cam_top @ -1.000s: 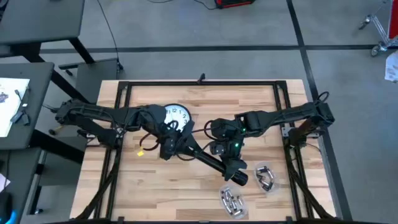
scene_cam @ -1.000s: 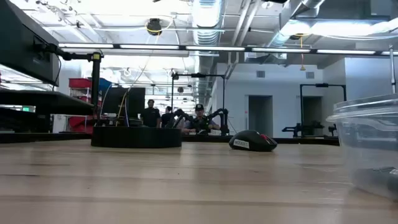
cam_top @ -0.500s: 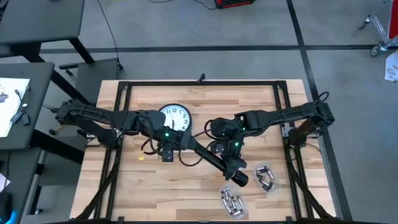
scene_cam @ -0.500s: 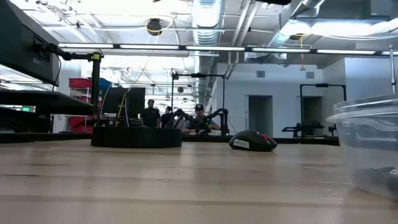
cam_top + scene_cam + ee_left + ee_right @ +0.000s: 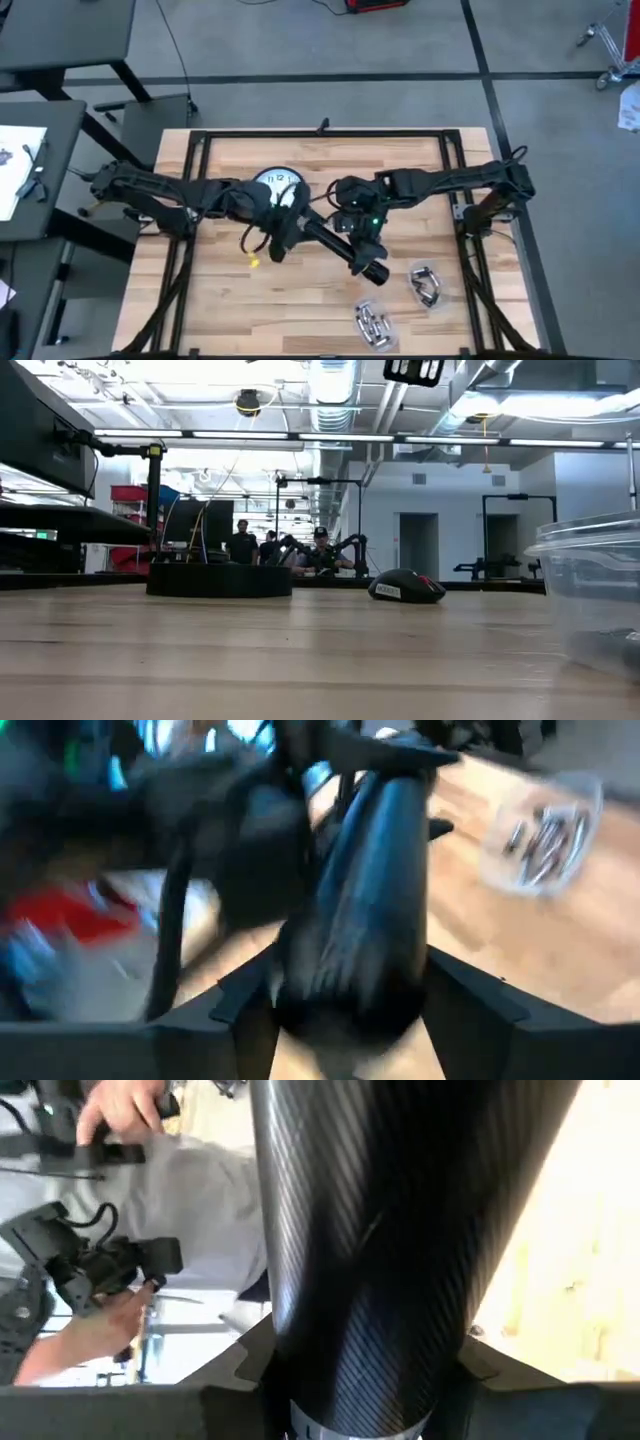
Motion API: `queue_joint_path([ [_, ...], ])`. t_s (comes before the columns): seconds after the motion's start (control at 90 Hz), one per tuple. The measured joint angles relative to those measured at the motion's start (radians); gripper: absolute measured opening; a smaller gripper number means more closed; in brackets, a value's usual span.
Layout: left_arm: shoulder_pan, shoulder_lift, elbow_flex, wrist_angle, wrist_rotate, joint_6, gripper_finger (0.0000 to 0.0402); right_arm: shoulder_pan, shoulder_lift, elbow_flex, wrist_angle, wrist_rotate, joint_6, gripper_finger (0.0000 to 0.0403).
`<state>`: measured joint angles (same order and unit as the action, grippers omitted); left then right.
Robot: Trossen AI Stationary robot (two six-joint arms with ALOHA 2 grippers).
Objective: Insert battery
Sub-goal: Close the black flashlight battery compartment
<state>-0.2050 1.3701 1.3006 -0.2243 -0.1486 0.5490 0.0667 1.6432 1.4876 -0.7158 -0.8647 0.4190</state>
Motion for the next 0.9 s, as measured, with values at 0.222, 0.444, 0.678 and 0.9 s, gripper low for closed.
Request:
queue_joint_path([
  [0.222,0.012,-0.012,0.000,-0.060,0.000,-0.496,0.0191,-0.015,0.000,0.000,-0.152,0.204,-0.116,0.0134],
  [0.444,0.035,-0.019,0.000,-0.080,0.001,-0.798,0.0191,-0.019,-0.002,-0.002,-0.229,0.396,-0.185,0.0134],
  [0.678,0.074,-0.021,0.000,-0.079,0.030,-0.871,0.0192,-0.020,-0.002,-0.003,-0.220,0.424,-0.197,0.0134],
  [0.9,0.094,0.030,0.003,-0.077,0.118,-0.904,0.0192,-0.019,-0.002,-0.003,-0.215,0.424,-0.217,0.0134],
])
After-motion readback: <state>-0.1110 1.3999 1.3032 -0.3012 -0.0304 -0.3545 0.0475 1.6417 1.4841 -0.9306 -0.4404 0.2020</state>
